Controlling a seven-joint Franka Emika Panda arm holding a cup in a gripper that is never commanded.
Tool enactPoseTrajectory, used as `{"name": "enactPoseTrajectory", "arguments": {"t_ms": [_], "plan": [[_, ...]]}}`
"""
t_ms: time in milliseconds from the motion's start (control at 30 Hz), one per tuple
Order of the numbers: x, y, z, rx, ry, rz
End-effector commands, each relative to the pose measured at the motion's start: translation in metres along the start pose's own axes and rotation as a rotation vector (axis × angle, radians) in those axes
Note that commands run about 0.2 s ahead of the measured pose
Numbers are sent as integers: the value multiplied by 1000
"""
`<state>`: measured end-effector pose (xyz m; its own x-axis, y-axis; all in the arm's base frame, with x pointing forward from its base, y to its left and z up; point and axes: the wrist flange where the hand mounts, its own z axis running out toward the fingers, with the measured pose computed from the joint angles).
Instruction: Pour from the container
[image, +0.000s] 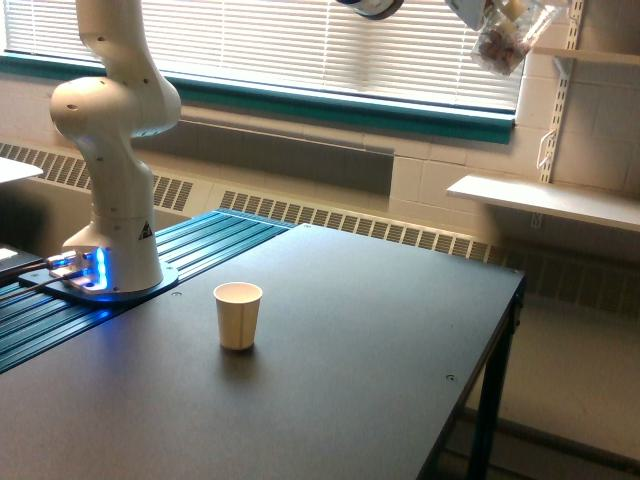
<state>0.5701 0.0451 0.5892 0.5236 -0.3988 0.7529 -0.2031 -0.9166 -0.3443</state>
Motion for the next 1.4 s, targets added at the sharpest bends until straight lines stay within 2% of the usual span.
{"name": "enactPoseTrajectory", "arguments": {"t_ms": [33,133,200,267,367,467,533,633,767,867,933,1000,1067,1200,1267,1400], "plan": [[-13,141,31,-220,-129,270],[-26,162,30,-255,-182,424],[-36,177,28,-275,-221,476],[-51,190,26,-302,-266,588],[-64,200,22,-344,-316,605],[-71,213,14,-379,-357,661],[-79,222,8,-436,-384,632],[-83,232,1,-484,-392,608],[-90,247,-7,-541,-414,633],[-101,253,-9,-603,-451,603],[-109,256,-10,-629,-479,626],[-114,258,-10,-653,-500,632],[-120,259,-12,-664,-520,675],[-124,259,-16,-677,-520,711],[-138,258,-18,-705,-578,747],[-154,253,-27,-739,-614,767]]}}
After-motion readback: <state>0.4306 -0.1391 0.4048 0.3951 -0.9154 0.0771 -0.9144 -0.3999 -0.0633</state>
